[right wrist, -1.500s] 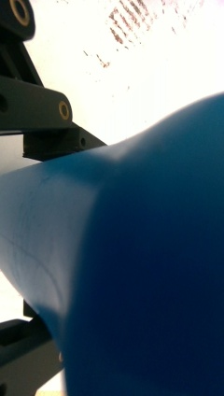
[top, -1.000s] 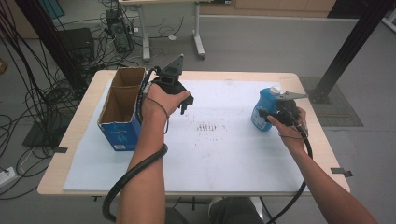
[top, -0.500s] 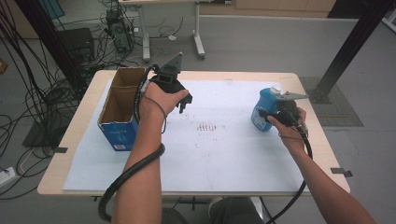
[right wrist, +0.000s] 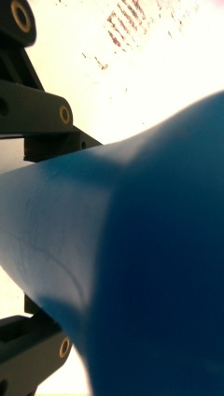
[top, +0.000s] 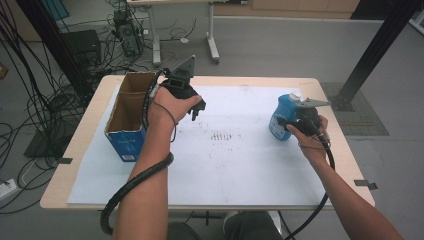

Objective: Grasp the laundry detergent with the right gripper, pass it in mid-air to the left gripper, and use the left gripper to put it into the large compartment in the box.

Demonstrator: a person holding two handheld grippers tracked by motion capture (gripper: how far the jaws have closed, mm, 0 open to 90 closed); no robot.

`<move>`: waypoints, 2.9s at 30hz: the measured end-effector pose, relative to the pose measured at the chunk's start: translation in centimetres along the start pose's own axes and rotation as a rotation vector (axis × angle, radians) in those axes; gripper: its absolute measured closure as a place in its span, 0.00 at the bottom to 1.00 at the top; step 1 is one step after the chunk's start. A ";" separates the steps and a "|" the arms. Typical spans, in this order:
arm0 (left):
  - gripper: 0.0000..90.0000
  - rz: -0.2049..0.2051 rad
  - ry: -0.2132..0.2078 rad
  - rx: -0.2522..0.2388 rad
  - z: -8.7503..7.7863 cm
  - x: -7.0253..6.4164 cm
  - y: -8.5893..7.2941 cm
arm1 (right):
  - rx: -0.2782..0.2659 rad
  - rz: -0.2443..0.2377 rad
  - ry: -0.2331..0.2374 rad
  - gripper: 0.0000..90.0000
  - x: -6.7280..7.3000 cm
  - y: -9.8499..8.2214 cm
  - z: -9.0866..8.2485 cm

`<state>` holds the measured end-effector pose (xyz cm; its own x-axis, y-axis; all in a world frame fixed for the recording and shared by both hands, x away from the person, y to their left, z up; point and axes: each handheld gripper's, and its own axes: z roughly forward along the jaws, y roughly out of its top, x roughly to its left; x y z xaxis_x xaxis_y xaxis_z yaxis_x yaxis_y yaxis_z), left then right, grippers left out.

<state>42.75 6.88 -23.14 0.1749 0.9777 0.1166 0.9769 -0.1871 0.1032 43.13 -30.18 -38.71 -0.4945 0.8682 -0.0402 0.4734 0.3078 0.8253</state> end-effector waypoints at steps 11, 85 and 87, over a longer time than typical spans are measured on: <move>0.07 0.019 -0.024 -0.008 -0.1 0.3 0.2 | -0.002 0.001 0.002 0.49 0.0 0.0 0.0; 0.07 0.202 -0.029 -0.073 -2.8 1.3 2.8 | 0.009 0.001 0.039 0.50 -0.7 0.3 0.1; 0.07 0.216 -0.033 -0.080 -3.1 1.5 2.9 | 0.027 0.006 0.047 0.50 -0.8 0.6 0.2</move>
<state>45.48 7.52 -19.63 0.3837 0.9165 0.1127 0.9039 -0.3978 0.1573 43.94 -30.63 -38.31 -0.5250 0.8511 -0.0086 0.4955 0.3139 0.8099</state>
